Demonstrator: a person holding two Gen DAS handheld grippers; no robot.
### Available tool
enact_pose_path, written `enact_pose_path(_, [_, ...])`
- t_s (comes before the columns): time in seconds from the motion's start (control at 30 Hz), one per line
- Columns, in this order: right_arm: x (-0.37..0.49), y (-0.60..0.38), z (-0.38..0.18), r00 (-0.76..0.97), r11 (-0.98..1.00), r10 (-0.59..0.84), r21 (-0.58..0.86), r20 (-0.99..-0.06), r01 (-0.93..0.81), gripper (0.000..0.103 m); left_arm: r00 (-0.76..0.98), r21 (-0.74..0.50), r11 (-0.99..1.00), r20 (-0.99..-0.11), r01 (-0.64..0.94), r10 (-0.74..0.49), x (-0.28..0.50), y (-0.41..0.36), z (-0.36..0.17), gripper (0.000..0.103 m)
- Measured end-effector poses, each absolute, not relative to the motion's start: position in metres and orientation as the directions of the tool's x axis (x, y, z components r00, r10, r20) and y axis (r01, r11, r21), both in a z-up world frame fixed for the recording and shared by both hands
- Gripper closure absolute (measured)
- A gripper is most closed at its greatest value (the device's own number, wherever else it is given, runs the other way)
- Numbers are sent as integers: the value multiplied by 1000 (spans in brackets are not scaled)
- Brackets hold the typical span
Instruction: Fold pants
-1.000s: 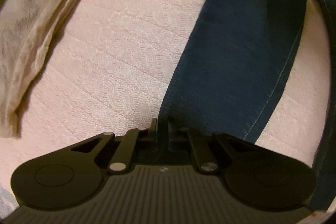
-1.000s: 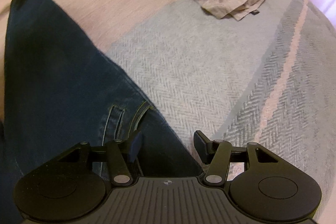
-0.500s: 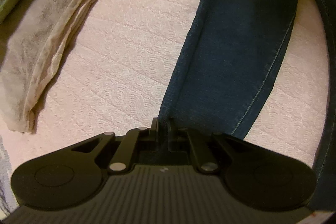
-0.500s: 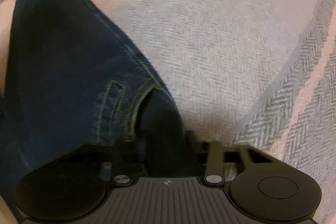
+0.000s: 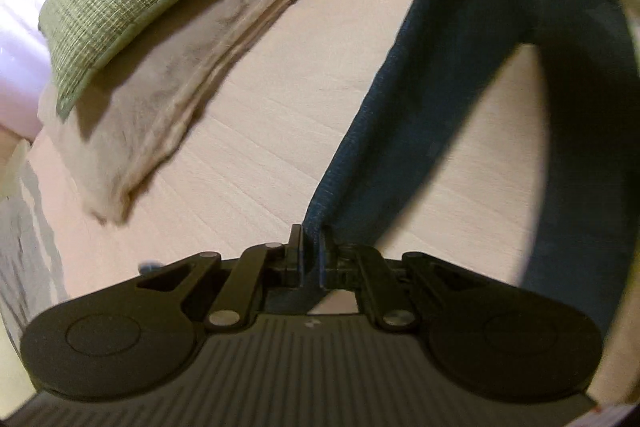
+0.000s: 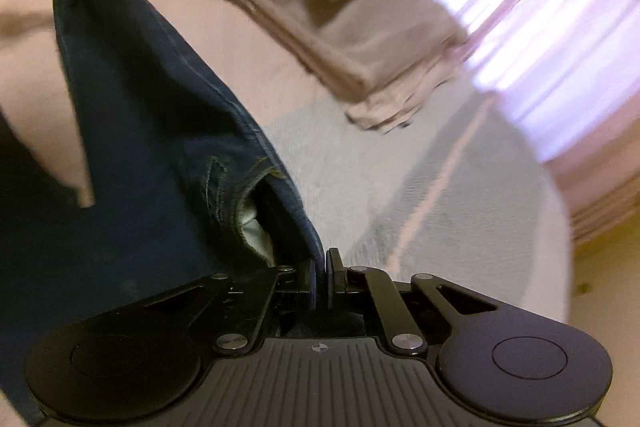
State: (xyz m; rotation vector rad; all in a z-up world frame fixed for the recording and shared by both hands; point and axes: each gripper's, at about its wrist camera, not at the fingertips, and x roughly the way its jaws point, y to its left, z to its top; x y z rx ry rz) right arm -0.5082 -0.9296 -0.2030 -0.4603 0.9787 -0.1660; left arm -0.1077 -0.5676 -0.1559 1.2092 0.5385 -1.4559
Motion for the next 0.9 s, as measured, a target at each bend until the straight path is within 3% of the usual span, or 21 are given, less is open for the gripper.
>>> enact_pose_path(0.13, [-587, -844, -217, 530, 883, -399, -469, -748, 3, 102, 86, 211, -286, -915, 935, -393, -158, -493, -150, 98])
enact_pose_path(0.27, [-634, -798, -277, 402, 925, -375, -368, -835, 98, 98, 33, 108, -265, -961, 958, -273, -217, -438, -205, 99])
enact_pose_path(0.37, [-648, -792, -313, 291, 945, -315, -269, -904, 188, 87, 47, 102, -277, -979, 955, -200, -260, -418, -255, 98])
enact_pose_path(0.43, [-659, -794, -317, 291, 931, -292, -201, -911, 305, 81, 106, 155, -262, -976, 953, -192, -281, -411, -276, 98])
enact_pose_path(0.5, [-671, -803, -315, 316, 895, -256, -100, -914, 434, 69, 150, 191, -216, -970, 958, -191, -291, -412, -287, 99])
enact_pose_path(0.7, [-702, -843, -307, 498, 575, -273, 275, -823, 771, 49, 232, 266, -195, -956, 944, -182, -306, -419, -285, 99])
enact_pose_path(0.9, [-723, -892, -340, 614, 219, -326, 574, -719, 789, 49, 277, 310, -202, -945, 929, -175, -320, -412, -271, 99])
